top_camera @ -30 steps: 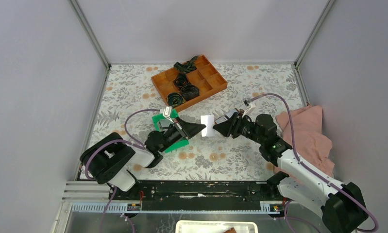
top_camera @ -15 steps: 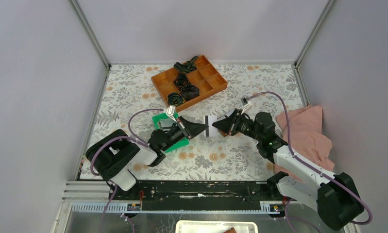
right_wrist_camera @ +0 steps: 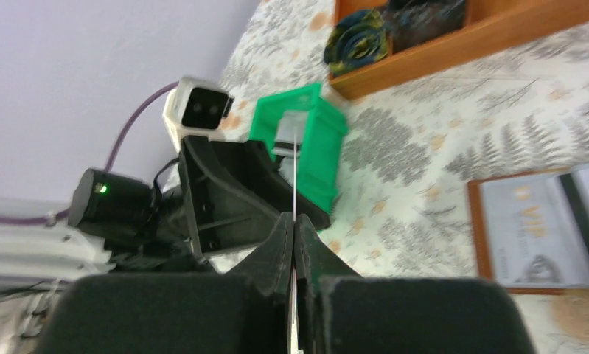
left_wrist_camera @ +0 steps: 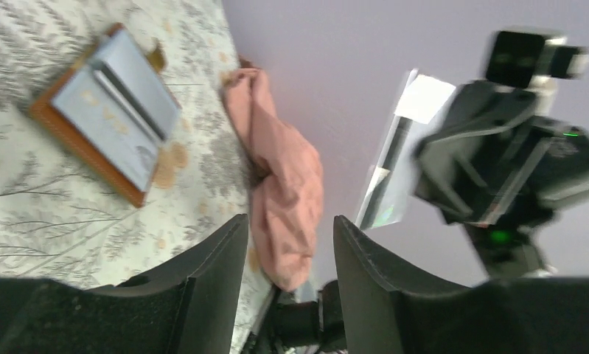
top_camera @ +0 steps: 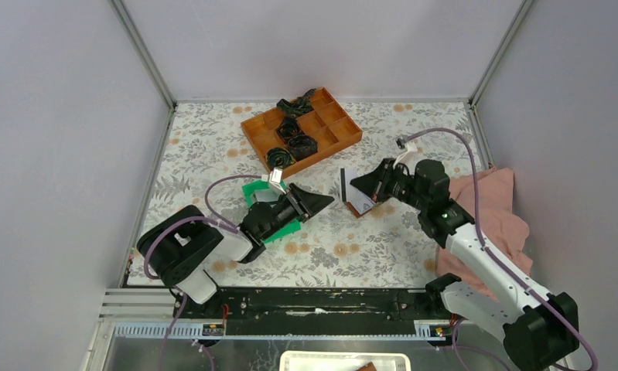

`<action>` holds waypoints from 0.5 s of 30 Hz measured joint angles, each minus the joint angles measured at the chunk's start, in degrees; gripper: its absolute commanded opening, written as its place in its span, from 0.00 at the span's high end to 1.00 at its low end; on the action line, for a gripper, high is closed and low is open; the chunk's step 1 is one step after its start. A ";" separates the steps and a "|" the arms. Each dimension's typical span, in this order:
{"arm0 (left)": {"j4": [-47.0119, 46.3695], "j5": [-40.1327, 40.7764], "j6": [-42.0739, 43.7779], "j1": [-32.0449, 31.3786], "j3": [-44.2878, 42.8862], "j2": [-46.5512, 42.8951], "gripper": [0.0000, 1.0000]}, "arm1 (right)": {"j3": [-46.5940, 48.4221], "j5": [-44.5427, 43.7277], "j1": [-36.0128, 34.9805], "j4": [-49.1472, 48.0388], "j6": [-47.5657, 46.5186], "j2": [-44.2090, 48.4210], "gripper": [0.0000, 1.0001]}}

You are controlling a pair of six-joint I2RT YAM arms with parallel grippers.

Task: Put the credit cards into the card holder
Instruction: Pick up the credit card from the storage box, then adjust the card holder at the center of the board.

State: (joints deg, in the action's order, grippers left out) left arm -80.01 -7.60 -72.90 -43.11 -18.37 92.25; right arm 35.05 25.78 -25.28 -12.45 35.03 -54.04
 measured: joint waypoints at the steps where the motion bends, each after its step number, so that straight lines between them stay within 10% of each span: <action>1: 2.91 0.96 0.94 -0.22 -0.57 -0.50 0.47 | 2.54 -1.44 0.07 3.10 -1.90 -0.35 1.00; 15: 48.35 18.47 18.51 -10.03 -24.06 -1.53 0.56 | 29.00 -24.83 0.22 33.20 -20.11 -27.87 1.00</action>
State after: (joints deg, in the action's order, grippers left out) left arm -31.66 10.87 -54.39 -53.15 -42.44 90.72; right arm 64.05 0.95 -25.06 20.75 14.92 -81.91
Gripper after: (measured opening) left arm 0.458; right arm 0.014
